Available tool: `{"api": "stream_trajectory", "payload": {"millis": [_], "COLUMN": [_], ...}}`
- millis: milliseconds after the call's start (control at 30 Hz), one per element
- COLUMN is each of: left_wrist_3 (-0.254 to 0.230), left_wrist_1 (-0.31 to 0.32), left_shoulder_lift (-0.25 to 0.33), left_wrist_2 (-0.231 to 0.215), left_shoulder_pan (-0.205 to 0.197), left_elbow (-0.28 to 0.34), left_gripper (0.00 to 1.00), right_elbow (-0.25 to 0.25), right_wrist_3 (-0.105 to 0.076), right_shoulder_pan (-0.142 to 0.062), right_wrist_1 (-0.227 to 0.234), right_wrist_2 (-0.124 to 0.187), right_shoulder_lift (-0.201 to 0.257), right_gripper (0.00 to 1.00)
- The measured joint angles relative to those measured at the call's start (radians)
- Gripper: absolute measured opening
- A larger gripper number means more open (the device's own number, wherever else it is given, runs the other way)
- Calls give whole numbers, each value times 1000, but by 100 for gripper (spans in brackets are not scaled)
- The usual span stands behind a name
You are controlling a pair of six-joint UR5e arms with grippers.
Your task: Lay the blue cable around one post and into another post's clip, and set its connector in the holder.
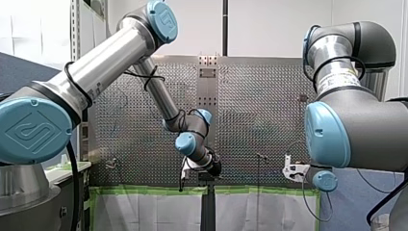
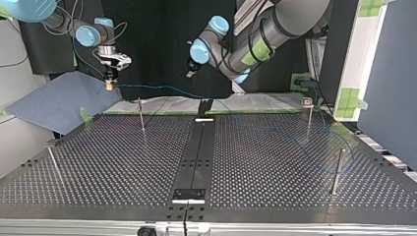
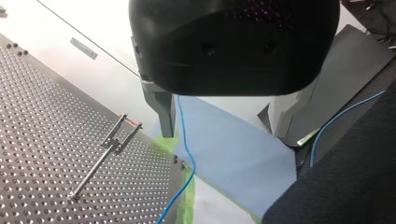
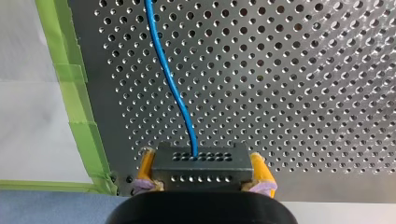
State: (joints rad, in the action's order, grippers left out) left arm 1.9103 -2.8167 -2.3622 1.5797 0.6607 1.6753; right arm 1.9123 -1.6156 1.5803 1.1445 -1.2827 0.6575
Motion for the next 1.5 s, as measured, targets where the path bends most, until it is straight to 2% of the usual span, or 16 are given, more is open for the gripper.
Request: {"api": "stream_trajectory", "payload": {"millis": [267,733,900,1067,1500], "left_wrist_3": [1,2,-21,-44,-155], "left_wrist_1": [67,187,232,276,392], "left_shoulder_lift": [-65,-108,-152,-187,-194], "left_wrist_2": [-1,-7,-10,1,32], "left_shoulder_pan": [7,12,21,26,30], "left_elbow": [-67,-152,-191,-203,-206], "left_gripper": [100,100,100,100,100], "right_elbow": [0,0,-1,-4,-6], "right_wrist_3": [0,1,0,-1,0], "right_shoulder_pan": [1,3,4,3,3], "right_wrist_1": [1,-1,0,-1,-4], "right_wrist_2": [1,3,3,3,3], "right_shoulder_lift": [0,0,0,0,0], "right_gripper": [0,0,0,0,0]}}
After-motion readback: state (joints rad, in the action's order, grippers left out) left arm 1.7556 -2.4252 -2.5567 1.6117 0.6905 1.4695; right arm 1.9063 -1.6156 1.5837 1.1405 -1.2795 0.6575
